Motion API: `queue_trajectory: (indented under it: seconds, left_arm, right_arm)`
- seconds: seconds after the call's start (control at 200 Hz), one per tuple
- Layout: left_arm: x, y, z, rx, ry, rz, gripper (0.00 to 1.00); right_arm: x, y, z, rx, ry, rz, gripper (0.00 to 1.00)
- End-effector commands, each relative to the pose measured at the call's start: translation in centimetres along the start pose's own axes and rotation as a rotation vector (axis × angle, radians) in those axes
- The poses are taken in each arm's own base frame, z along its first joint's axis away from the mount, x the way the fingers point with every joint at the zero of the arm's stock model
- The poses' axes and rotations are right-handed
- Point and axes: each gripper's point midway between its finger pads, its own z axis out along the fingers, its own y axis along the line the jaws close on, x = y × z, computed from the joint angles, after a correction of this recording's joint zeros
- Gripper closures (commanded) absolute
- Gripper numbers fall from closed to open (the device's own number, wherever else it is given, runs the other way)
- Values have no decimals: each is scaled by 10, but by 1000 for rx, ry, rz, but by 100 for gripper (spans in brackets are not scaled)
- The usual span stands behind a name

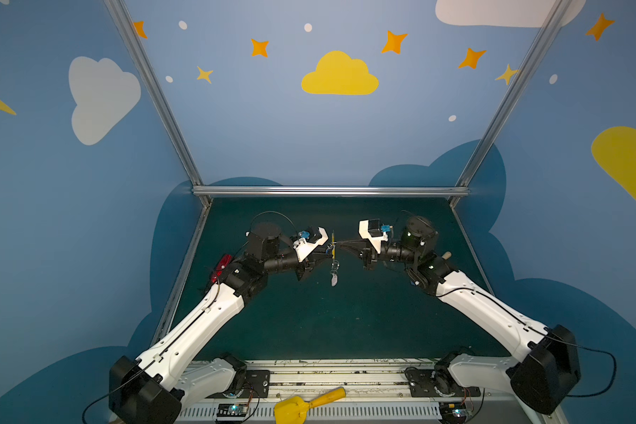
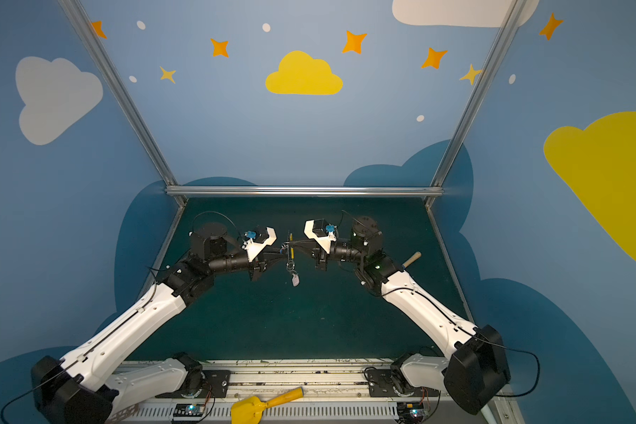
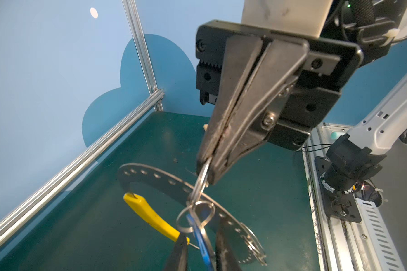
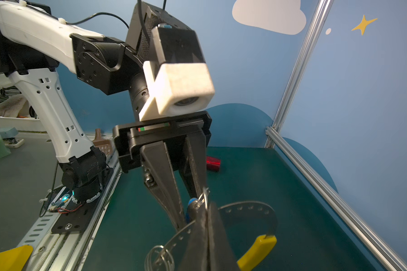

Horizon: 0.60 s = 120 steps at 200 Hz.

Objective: Attach keys to a key ring
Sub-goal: Insert the key into the keyring.

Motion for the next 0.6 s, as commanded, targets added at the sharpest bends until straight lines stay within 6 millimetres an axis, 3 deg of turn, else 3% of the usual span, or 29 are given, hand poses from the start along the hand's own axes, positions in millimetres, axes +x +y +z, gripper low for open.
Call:
queue_trajectory:
  seconds: [0.0, 0.12, 0.596]
  left_arm:
    - [-14, 4, -2, -25, -27, 42, 86]
    - [-15, 1, -1, -1, -20, 48, 96]
    - [-8, -29, 3, 222, 82, 54, 97]
  right_arm:
    - [-10, 1, -4, 6, -36, -19, 100]
    - [-10, -1, -3, 11, -41, 1, 100]
    - [-13, 3, -6, 8, -91, 30, 100]
